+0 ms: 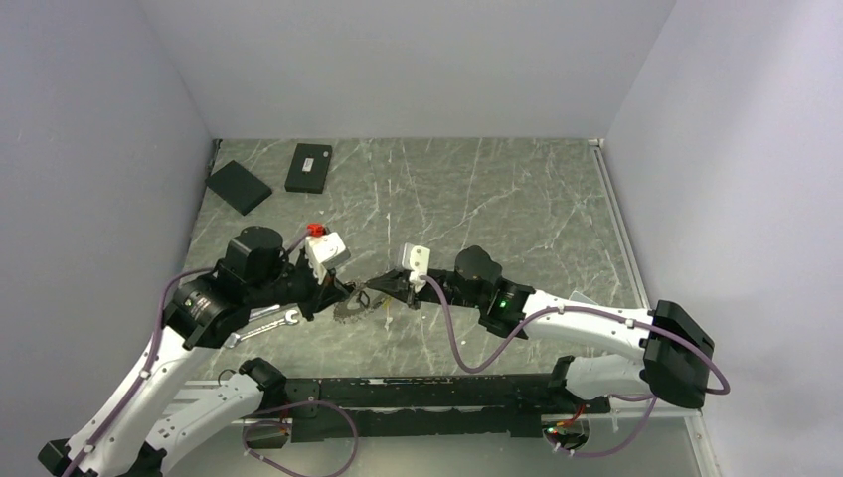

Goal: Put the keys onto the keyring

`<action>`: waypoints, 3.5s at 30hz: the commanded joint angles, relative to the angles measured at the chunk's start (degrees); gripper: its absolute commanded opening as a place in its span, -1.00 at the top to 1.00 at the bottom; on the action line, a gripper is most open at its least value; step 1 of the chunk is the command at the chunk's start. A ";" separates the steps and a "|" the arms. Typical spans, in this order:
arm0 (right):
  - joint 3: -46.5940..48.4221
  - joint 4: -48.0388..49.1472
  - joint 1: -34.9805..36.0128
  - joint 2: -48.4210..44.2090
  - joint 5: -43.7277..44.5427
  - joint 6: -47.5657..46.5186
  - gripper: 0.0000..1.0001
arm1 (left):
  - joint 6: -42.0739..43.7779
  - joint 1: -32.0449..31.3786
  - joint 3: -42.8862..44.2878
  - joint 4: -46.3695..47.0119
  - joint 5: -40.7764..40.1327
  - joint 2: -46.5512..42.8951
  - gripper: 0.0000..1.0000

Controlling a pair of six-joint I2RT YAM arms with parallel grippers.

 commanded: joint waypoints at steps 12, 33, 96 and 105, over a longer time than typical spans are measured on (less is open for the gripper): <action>0.46 1.32 -1.17 -2.88 -1.28 1.15 1.00 | -1.91 0.12 0.80 0.43 4.34 4.23 1.00; 1.24 -1.89 -0.03 -2.96 4.85 -6.34 1.00 | -4.61 0.13 -0.42 4.00 4.82 6.10 1.00; 2.91 -5.64 2.61 -4.29 15.26 -11.83 1.00 | -21.68 0.12 -2.28 19.50 -1.37 11.10 0.40; 2.83 -5.36 2.56 -4.39 16.56 -11.79 1.00 | -21.37 0.12 -3.36 18.66 -0.23 12.45 0.47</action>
